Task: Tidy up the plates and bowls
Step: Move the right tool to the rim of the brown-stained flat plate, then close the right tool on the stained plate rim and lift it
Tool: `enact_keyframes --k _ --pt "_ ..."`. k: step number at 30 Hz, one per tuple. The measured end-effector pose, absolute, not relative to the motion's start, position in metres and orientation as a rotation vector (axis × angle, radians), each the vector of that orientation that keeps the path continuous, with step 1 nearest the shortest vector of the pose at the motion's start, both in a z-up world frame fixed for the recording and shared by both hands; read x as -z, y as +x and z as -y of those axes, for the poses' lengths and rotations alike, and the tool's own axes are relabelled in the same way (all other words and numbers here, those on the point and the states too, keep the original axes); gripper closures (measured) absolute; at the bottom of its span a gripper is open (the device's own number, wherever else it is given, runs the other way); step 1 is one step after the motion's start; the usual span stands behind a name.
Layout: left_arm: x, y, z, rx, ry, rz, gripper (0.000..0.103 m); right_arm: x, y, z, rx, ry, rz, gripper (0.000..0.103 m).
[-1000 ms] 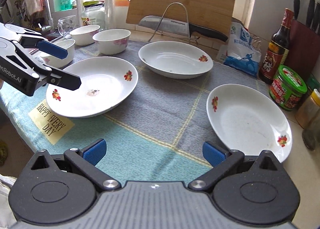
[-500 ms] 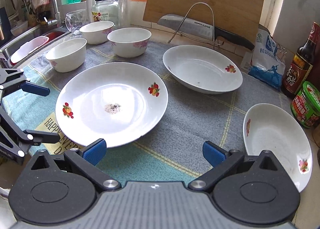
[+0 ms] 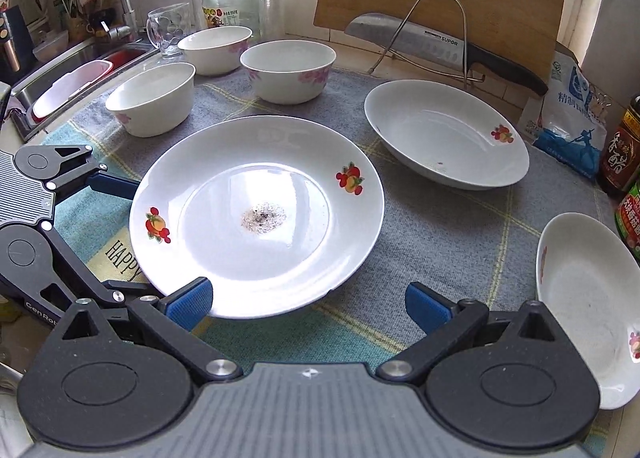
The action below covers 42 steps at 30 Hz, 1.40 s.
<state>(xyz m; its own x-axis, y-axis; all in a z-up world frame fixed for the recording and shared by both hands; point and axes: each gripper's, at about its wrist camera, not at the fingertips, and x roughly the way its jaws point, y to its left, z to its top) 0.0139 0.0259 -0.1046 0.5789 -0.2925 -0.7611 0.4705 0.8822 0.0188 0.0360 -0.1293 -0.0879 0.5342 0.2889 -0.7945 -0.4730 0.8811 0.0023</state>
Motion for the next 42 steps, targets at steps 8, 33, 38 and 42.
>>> enact_keyframes --k 8,33,38,42 --pt "0.107 0.016 -0.029 0.502 0.24 -0.809 0.0 0.1 0.058 0.128 -0.492 -0.169 -0.944 0.0" --pt "0.109 0.02 -0.033 0.589 0.268 -0.761 0.0 0.113 0.097 0.112 -0.558 -0.208 -0.989 0.0" --pt "0.109 0.018 -0.033 0.619 0.308 -0.728 0.0 0.109 0.11 0.116 -0.599 -0.168 -1.019 0.0" --pt "0.109 0.02 -0.033 0.643 0.329 -0.712 0.001 0.105 0.119 0.119 -0.631 -0.14 -1.037 0.0"
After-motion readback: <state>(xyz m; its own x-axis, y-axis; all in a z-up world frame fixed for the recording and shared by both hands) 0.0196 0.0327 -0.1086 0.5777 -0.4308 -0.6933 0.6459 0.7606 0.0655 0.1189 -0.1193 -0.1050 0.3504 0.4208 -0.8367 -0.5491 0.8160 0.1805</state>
